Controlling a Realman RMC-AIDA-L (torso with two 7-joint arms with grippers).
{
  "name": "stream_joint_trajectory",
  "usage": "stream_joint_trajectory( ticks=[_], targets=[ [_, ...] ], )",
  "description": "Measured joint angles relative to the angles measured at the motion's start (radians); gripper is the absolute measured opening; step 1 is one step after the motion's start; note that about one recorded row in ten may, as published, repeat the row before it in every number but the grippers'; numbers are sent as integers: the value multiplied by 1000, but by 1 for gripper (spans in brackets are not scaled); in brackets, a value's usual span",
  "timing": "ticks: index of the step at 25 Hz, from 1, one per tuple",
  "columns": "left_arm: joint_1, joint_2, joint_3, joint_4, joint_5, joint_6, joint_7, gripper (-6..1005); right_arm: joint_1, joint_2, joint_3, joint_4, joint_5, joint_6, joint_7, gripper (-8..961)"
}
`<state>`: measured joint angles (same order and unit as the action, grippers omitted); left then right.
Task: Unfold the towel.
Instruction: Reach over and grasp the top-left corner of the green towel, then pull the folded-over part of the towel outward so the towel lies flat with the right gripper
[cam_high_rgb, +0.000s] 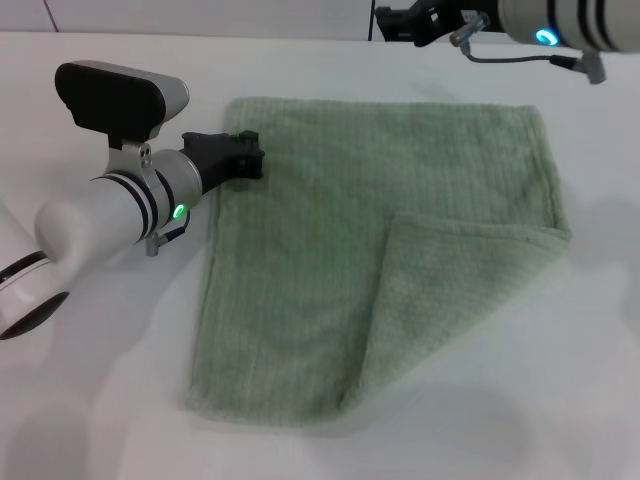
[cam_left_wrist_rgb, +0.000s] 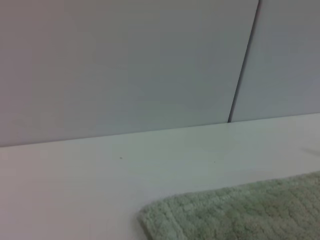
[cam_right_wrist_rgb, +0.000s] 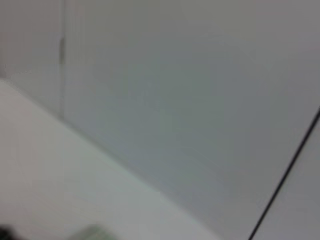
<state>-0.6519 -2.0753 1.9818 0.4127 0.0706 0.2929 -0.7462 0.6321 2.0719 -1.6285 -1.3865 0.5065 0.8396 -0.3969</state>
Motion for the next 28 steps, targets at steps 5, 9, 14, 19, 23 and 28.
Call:
stream_joint_trajectory(
  ticks=[5, 9, 14, 19, 23, 28],
  targets=[
    [0, 0, 0, 0, 0, 0, 0, -1, 52, 1, 105, 4, 75, 202, -118, 694],
    [0, 0, 1, 0, 0, -1, 1, -1, 84, 1, 125, 21, 76, 301, -146, 694],
    [0, -1, 13, 0, 0, -2, 2, -2, 127, 1, 158, 78, 77, 420, -182, 693],
    [1, -2, 15, 1, 0, -2, 2, -2, 147, 1, 177, 121, 77, 468, -206, 693],
    [2, -2, 16, 2, 0, -2, 2, -2, 159, 1, 180, 150, 84, 499, -223, 694],
    [-2, -1, 15, 3, 0, -2, 2, -2, 185, 1, 184, 207, 103, 510, -243, 694]
  ],
)
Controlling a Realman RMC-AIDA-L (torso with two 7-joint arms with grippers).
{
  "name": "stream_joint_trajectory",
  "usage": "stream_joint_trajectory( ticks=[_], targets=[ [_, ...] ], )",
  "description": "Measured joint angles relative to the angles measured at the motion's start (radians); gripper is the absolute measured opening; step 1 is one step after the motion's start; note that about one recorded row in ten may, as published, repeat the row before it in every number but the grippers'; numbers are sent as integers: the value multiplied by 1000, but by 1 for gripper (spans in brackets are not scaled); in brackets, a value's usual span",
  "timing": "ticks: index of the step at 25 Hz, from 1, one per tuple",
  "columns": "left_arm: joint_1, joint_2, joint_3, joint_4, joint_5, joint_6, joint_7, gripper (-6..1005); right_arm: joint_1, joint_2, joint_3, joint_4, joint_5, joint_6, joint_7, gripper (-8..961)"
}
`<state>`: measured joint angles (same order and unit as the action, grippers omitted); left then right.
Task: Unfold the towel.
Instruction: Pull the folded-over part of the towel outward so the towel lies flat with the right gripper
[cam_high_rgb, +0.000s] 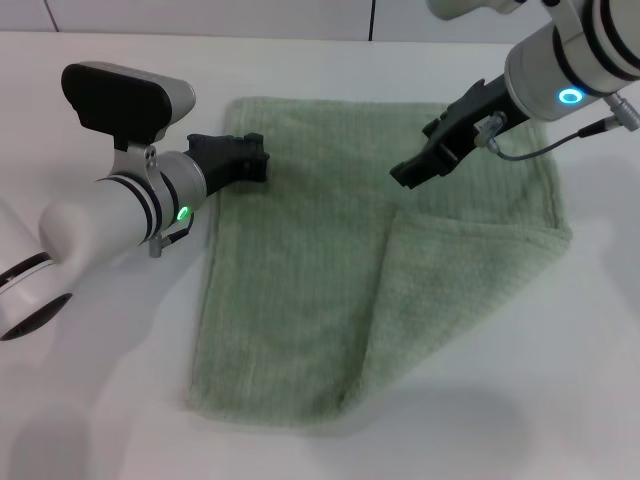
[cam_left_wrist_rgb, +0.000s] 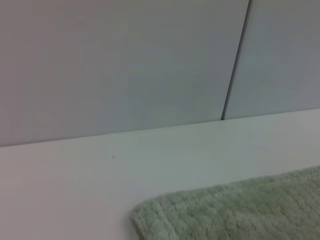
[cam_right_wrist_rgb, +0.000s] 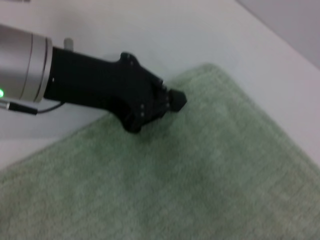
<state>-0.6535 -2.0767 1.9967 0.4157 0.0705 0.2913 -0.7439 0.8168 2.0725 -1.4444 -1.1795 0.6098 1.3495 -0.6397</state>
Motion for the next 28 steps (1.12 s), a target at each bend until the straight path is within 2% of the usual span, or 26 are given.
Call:
stream_joint_trajectory(
  ticks=[12, 28],
  targets=[
    [2, 3, -6, 9, 0, -1, 0, -2, 71, 2, 3, 183, 11, 6, -27, 693],
    [0, 3, -5, 9, 0, -2, 0, -1, 97, 4, 5, 270, 22, -30, -52, 693]
  ],
)
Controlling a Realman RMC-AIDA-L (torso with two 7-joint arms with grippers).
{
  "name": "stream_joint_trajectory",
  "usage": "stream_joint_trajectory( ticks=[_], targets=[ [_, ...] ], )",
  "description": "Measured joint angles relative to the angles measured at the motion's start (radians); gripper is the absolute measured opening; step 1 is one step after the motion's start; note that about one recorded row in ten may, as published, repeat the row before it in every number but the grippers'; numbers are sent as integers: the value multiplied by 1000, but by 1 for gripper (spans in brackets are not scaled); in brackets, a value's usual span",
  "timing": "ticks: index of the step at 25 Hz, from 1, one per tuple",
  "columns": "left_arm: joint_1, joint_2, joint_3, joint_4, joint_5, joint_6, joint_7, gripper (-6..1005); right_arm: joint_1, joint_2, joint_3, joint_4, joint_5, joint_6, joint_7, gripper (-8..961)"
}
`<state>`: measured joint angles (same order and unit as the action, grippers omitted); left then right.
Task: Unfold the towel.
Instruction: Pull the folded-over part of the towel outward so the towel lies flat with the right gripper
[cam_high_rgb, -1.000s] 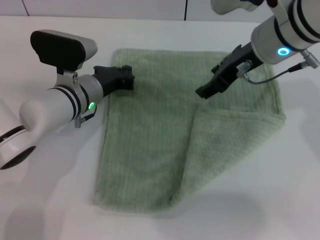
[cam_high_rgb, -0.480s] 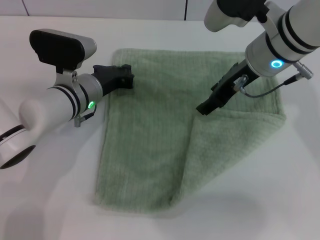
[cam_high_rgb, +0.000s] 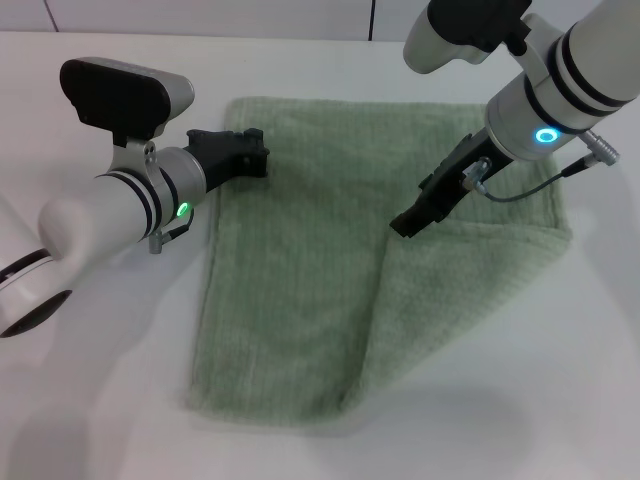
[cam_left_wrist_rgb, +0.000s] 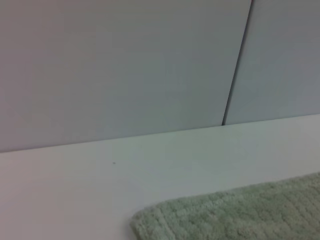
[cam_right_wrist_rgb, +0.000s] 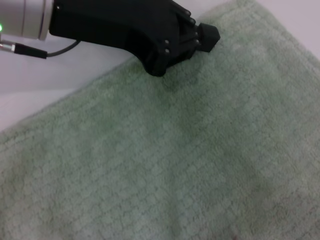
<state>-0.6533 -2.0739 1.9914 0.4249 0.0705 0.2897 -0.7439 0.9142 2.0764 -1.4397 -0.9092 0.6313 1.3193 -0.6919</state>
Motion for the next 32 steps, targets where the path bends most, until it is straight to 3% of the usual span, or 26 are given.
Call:
stream_joint_trajectory(
  ticks=[32],
  targets=[
    [5, -2, 6, 0, 0, 0, 4, -1, 59, 6, -14, 161, 29, -106, -30, 661]
  ],
)
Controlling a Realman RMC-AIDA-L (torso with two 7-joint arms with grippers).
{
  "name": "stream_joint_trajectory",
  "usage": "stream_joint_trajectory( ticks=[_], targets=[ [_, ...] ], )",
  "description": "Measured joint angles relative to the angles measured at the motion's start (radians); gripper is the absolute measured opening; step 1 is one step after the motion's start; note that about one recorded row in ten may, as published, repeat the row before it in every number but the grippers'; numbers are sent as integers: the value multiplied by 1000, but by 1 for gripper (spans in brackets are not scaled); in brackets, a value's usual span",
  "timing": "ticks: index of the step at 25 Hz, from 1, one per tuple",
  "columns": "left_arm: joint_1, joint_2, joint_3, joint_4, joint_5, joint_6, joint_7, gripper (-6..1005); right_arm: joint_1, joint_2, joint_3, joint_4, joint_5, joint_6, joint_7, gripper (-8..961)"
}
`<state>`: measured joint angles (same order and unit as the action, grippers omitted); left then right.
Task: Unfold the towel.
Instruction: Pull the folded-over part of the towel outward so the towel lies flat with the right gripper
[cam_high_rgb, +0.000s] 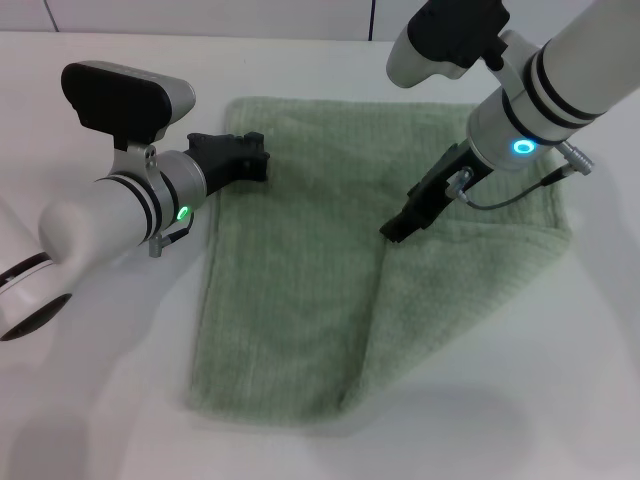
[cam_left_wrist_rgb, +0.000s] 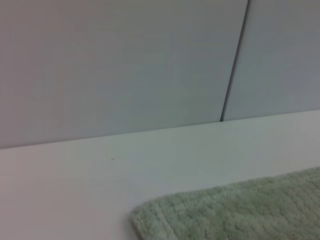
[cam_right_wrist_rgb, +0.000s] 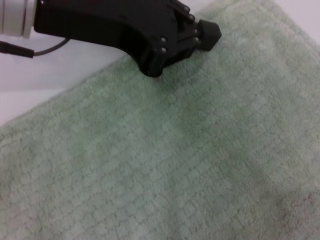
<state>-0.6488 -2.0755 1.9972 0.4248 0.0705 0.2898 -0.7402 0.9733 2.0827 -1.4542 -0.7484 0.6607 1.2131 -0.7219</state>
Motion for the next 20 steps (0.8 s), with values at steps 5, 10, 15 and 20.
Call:
stream_joint_trajectory(
  ticks=[5, 10, 15, 20],
  targets=[
    [0, 1, 0, 0, 0, 0, 1, -1, 4, 1, 0, 14, 2, -4, -3, 659],
    [0, 1, 0, 0, 0, 0, 1, -2, 11, 2, 0, 31, 10, -5, -5, 655],
    [0, 2, 0, 0, 0, 0, 2, -2, 14, 2, -4, 37, 12, -15, -5, 650],
    [1, 2, 0, 0, 0, 0, 2, -1, 15, 2, -11, 37, 12, -24, -5, 646]
  ],
)
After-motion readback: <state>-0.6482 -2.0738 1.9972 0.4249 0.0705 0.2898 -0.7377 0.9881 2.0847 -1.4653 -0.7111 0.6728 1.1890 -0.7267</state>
